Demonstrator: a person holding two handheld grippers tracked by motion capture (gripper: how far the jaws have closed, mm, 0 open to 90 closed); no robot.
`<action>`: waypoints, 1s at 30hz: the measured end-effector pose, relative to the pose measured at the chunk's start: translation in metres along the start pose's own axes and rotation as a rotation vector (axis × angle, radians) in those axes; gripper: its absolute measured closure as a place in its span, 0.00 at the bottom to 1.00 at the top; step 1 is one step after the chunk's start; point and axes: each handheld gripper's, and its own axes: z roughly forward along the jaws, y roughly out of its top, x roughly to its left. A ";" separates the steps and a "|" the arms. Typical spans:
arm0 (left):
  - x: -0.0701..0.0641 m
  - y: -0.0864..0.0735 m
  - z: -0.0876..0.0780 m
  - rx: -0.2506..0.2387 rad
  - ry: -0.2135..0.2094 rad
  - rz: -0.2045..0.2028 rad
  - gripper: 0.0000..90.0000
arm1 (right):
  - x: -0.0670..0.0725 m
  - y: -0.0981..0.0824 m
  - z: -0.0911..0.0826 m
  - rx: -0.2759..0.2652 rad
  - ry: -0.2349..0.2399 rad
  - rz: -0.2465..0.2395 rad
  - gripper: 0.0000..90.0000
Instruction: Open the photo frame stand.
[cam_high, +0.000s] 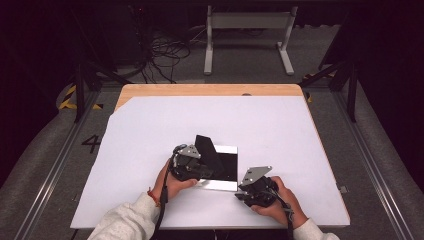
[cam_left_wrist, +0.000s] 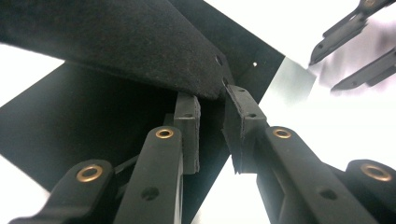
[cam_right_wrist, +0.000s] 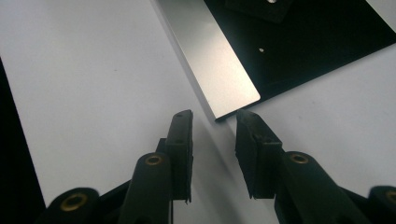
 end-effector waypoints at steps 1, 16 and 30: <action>-0.001 0.000 0.000 0.003 0.008 0.009 0.84 | 0.000 0.001 0.000 0.002 -0.002 -0.007 0.76; 0.000 0.000 0.001 0.000 -0.003 0.012 0.82 | -0.001 0.002 0.001 0.006 -0.006 0.009 0.83; 0.014 -0.001 -0.008 -0.158 -0.017 -0.154 0.74 | -0.001 0.001 0.001 -0.006 -0.003 0.001 0.84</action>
